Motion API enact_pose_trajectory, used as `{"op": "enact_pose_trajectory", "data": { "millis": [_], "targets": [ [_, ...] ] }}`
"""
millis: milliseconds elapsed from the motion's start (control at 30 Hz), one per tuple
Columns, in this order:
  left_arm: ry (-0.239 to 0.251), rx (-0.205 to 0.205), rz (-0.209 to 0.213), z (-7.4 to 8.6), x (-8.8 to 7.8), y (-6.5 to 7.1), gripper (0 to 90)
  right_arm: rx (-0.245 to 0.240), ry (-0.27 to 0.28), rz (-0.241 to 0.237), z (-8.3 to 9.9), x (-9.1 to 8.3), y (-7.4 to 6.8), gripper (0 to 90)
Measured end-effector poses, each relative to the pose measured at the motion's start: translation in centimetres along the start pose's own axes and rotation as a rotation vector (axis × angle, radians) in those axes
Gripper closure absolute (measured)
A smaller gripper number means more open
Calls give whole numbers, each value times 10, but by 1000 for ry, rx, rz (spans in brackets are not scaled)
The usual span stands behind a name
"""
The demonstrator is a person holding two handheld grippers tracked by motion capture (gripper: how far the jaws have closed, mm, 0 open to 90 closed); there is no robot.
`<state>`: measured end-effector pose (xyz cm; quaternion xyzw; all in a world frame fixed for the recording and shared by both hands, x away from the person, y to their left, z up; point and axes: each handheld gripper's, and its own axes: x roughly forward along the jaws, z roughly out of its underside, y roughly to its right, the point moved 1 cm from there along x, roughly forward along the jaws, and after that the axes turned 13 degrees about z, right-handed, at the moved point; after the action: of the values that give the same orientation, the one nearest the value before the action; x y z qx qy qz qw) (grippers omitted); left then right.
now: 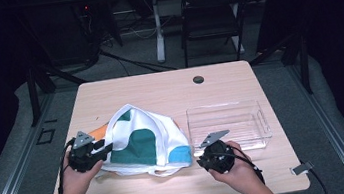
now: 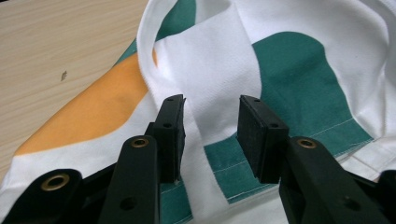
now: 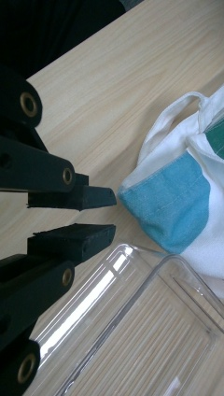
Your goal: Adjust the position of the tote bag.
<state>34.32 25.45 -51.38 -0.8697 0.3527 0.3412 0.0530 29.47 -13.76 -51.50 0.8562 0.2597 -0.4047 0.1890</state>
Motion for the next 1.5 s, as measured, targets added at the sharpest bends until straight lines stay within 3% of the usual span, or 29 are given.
{"op": "enact_pose_trajectory", "data": {
  "millis": [133, 300, 433, 633, 800, 1067, 1500],
  "targets": [
    [-9, -12, -23, 2, -3, -3, 631, -8, 15, -5, -2, 1, -1, 795],
    [-11, -32, -21, 4, -5, -7, 640, -18, 42, -21, -5, 1, -4, 805],
    [-18, -41, -21, 7, -4, -8, 638, -30, 23, -29, -7, 3, -3, 784],
    [-24, -54, -5, 12, -5, -9, 622, -30, 51, -35, -12, 4, -4, 743],
    [-50, -80, 10, 17, -1, -13, 601, -60, 54, -19, -15, 7, -8, 736],
    [-88, -99, 35, 21, 5, -15, 590, -45, 84, -7, -17, 6, -8, 768],
    [-104, -123, 75, 26, 10, -11, 614, -45, 99, -13, -17, 7, -9, 766]
  ]
}}
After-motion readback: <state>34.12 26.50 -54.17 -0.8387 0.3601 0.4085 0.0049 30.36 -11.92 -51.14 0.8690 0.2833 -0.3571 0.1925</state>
